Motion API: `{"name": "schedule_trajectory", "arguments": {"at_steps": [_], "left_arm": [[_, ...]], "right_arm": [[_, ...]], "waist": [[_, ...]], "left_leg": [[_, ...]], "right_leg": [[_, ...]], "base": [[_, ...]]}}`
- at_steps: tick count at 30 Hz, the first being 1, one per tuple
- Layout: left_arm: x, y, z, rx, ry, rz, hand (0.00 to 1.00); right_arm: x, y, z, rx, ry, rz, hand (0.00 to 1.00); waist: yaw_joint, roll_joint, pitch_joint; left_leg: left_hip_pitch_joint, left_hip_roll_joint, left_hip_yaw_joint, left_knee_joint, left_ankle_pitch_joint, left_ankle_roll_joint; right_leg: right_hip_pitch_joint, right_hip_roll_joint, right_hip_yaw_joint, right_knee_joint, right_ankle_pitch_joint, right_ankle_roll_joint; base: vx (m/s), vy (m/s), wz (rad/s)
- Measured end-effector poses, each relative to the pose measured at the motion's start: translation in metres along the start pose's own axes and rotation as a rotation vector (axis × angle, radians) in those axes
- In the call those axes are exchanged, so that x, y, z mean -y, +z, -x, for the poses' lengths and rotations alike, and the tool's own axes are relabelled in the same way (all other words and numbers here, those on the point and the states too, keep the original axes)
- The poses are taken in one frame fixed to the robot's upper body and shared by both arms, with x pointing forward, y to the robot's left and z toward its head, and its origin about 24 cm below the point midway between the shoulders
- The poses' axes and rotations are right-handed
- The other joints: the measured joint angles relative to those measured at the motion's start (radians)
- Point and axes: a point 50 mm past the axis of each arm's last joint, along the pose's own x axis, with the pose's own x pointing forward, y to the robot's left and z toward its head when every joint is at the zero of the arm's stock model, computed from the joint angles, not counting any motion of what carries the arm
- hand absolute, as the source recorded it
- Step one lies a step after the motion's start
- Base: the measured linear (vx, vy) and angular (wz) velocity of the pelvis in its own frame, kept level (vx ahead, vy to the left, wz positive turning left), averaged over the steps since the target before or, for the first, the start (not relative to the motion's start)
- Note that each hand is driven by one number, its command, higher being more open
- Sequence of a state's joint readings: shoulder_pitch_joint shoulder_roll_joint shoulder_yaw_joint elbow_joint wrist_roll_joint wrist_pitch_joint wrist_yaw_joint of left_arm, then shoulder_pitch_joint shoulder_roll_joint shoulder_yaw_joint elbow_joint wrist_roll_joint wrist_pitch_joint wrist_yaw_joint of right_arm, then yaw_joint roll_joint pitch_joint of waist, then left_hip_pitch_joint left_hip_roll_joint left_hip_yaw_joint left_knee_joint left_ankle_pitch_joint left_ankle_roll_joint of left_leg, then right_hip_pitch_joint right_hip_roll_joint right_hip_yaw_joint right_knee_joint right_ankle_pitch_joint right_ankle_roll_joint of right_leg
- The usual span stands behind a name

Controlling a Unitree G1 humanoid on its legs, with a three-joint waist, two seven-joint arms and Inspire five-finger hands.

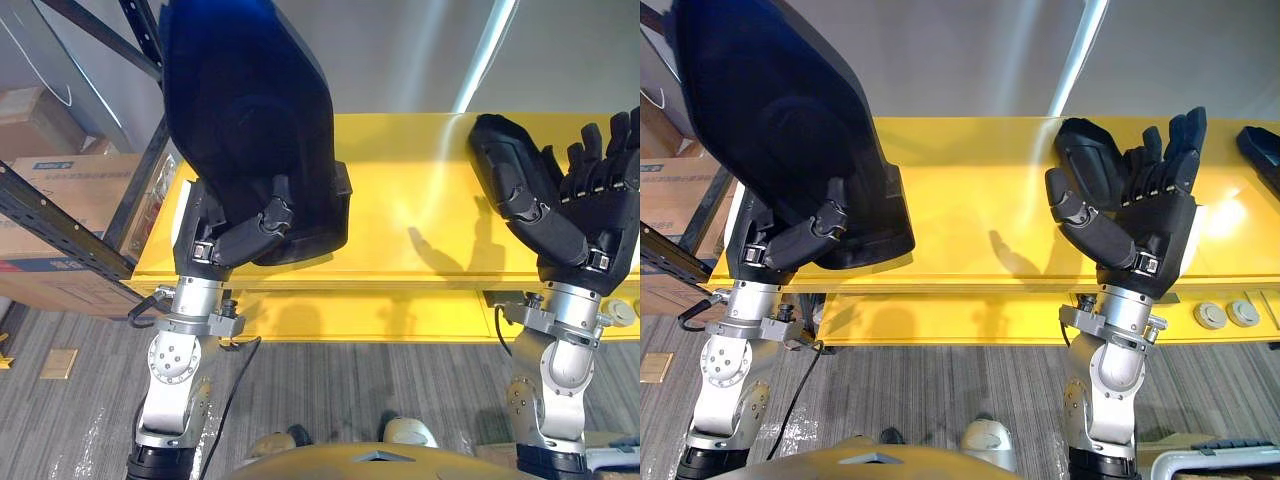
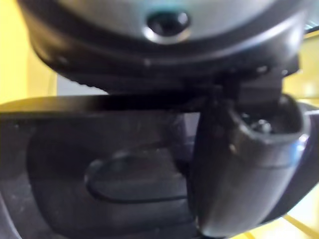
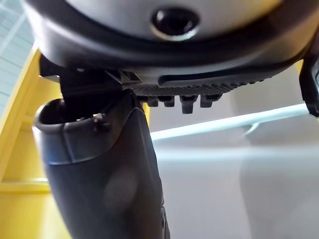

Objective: Walk over and take three plastic housings, then place them on the shelf

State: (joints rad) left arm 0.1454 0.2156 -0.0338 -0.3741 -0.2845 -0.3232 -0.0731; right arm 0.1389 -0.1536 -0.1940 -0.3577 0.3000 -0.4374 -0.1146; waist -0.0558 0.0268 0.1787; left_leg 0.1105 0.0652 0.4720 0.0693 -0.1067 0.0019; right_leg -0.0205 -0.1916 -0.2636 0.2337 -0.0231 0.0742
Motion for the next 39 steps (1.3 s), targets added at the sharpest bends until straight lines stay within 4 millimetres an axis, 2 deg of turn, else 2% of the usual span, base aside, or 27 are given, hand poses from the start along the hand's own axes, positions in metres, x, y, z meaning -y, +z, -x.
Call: {"name": "schedule_trajectory", "arguments": {"at_steps": [2,4,5,6,9,12,13,15,18,21,25,27,29,34,39], "left_arm": [[-0.003,-0.005,0.002,-0.024,0.032,0.025,0.00],[-0.006,-0.004,0.002,-0.018,0.068,0.026,0.00],[-0.008,-0.003,0.001,-0.008,0.092,0.024,0.00],[-0.008,-0.006,0.001,-0.017,0.119,0.040,0.00],[-0.001,-0.023,0.004,-0.090,0.126,0.083,0.00],[0.001,-0.025,0.004,-0.105,0.103,0.084,0.00],[0.001,-0.025,0.004,-0.107,0.089,0.081,0.00],[0.001,-0.025,0.002,-0.116,0.068,0.080,0.00],[0.001,-0.025,-0.003,-0.125,0.015,0.094,0.00],[0.004,-0.022,-0.018,-0.111,-0.045,0.111,0.00],[-0.005,-0.030,-0.043,-0.142,-0.058,0.101,0.00],[-0.017,-0.040,-0.054,-0.204,-0.032,0.059,0.00],[-0.023,-0.046,-0.059,-0.247,-0.006,0.044,0.00],[-0.028,-0.057,-0.073,-0.311,0.046,0.034,0.00],[-0.036,-0.065,-0.099,-0.359,0.129,0.013,0.00]], "right_arm": [[-0.003,-0.002,0.001,-0.010,0.024,-0.005,1.00],[-0.005,-0.002,-0.001,-0.003,0.047,-0.008,1.00],[-0.007,0.000,-0.006,0.017,0.074,-0.008,1.00],[-0.008,0.000,-0.014,0.033,0.101,0.004,1.00],[-0.003,-0.006,-0.019,-0.002,0.108,0.041,1.00],[-0.002,-0.006,-0.020,-0.005,0.104,0.014,1.00],[-0.003,-0.006,-0.020,-0.006,0.110,0.014,1.00],[-0.002,-0.007,-0.019,-0.010,0.107,0.027,1.00],[-0.005,-0.009,-0.015,-0.028,0.115,0.019,1.00],[-0.006,-0.013,-0.009,-0.060,0.124,0.021,1.00],[-0.006,-0.016,-0.006,-0.097,0.158,0.028,1.00],[-0.004,-0.016,-0.006,-0.104,0.187,0.040,1.00],[-0.002,-0.015,-0.007,-0.105,0.202,0.050,1.00],[-0.001,-0.015,-0.004,-0.120,0.241,0.044,1.00],[-0.010,-0.019,-0.001,-0.142,0.312,-0.005,1.00]], "waist": [[0.002,-0.014,0.002],[0.004,-0.027,-0.003],[0.003,-0.032,0.002],[-0.001,-0.016,0.015],[0.003,0.003,0.027],[0.007,0.004,0.026],[0.010,0.004,0.026],[0.011,0.008,0.023],[-0.005,0.009,0.023],[-0.004,0.009,0.023],[-0.019,0.008,0.022],[-0.047,0.007,0.020],[-0.061,0.006,0.020],[-0.086,0.005,0.020],[-0.094,0.005,0.020]], "left_leg": [[-0.005,0.005,-0.014,0.032,-0.008,-0.014],[-0.056,0.030,-0.037,0.100,-0.025,-0.037],[-0.110,0.054,-0.060,0.174,-0.042,-0.047],[-0.162,0.093,-0.088,0.244,-0.051,-0.052],[-0.171,0.138,-0.120,0.273,-0.052,-0.066],[-0.153,0.104,-0.162,0.208,-0.032,-0.086],[-0.122,0.082,-0.136,0.146,-0.002,-0.074],[-0.096,0.063,-0.106,0.096,0.020,-0.062],[-0.083,0.042,-0.068,0.066,0.024,-0.053],[-0.084,0.025,-0.027,0.050,0.022,-0.045],[-0.069,0.014,0.013,0.051,0.022,-0.029],[-0.066,0.011,0.028,0.051,0.015,-0.025],[-0.067,0.010,0.049,0.051,0.010,-0.025],[-0.070,0.014,0.074,0.058,0.000,-0.022],[-0.079,0.015,0.092,0.064,-0.007,-0.020]], "right_leg": [[-0.010,-0.019,-0.004,0.066,-0.044,0.050],[-0.009,-0.012,-0.026,0.059,-0.076,0.036],[-0.012,0.003,-0.047,0.041,-0.099,0.016],[-0.019,0.029,-0.071,0.039,-0.095,0.011],[0.006,0.073,-0.095,0.019,-0.089,-0.018],[-0.004,0.078,-0.070,-0.004,-0.068,-0.026],[-0.010,0.078,-0.032,-0.033,-0.044,-0.020],[-0.004,0.077,-0.005,-0.076,-0.007,-0.014],[0.001,0.072,0.026,-0.146,0.041,-0.002],[-0.012,0.071,0.065,-0.187,0.079,0.006],[0.009,0.070,0.106,-0.253,0.132,0.009],[0.015,0.071,0.124,-0.279,0.147,0.011],[0.011,0.073,0.139,-0.298,0.160,0.013],[0.000,0.082,0.184,-0.311,0.174,0.013],[-0.024,0.086,0.219,-0.311,0.185,0.017]], "base": [[-0.08,-0.082,0.18],[-0.08,-0.173,0.30],[-0.12,-0.303,0.38],[-0.11,-0.261,0.38],[-0.12,-0.208,0.15],[-0.08,-0.038,-0.24],[-0.07,0.021,-0.53],[-0.06,0.094,-0.52],[-0.06,0.119,-0.34],[-0.04,0.078,-0.31],[0.00,0.056,-0.35],[-0.02,0.034,-0.25],[-0.03,0.012,-0.31],[-0.02,-0.009,-0.24],[-0.07,-0.007,-0.18]]}}
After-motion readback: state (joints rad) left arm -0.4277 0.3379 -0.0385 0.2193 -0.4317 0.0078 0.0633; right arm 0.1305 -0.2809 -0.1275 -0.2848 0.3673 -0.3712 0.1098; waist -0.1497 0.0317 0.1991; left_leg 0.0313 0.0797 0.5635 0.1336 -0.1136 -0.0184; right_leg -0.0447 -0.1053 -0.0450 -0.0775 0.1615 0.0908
